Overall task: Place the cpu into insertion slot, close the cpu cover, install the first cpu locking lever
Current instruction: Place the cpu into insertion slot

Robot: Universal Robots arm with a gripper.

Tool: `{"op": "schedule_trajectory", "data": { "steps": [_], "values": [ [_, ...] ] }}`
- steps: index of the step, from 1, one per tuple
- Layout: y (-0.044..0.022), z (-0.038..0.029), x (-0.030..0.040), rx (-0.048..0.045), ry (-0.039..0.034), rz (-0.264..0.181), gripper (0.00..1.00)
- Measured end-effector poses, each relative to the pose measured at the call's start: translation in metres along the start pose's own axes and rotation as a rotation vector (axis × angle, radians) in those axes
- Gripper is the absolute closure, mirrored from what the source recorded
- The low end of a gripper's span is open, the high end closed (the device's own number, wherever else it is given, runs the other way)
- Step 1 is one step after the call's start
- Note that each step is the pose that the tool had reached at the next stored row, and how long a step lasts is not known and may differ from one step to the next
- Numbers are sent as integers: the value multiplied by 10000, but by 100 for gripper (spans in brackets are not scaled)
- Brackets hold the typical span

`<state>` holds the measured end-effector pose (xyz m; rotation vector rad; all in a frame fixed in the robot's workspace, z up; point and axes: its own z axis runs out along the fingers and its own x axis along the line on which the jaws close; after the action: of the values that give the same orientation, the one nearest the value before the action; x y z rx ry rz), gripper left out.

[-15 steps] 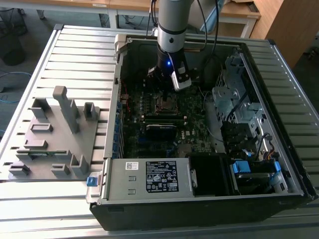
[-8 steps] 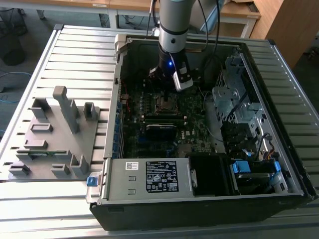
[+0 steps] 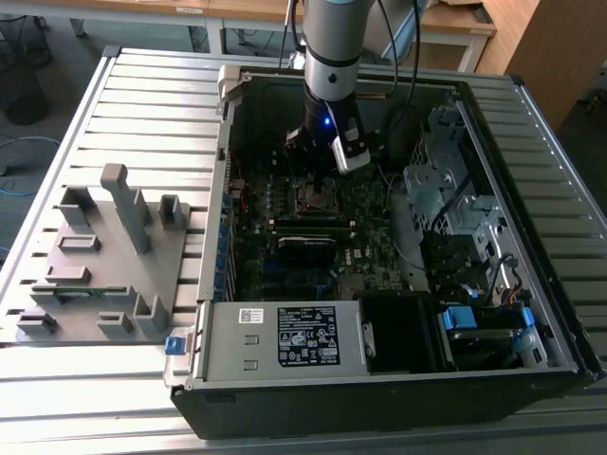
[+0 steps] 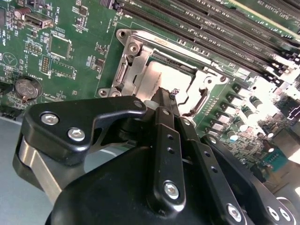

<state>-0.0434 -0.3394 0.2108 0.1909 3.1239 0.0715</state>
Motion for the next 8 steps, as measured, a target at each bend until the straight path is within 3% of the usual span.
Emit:
{"op": "schedule_trajectory", "data": {
  "steps": [8],
  "values": [
    [-14, -13, -1, -5, 5, -81, 90]
  ]
}}
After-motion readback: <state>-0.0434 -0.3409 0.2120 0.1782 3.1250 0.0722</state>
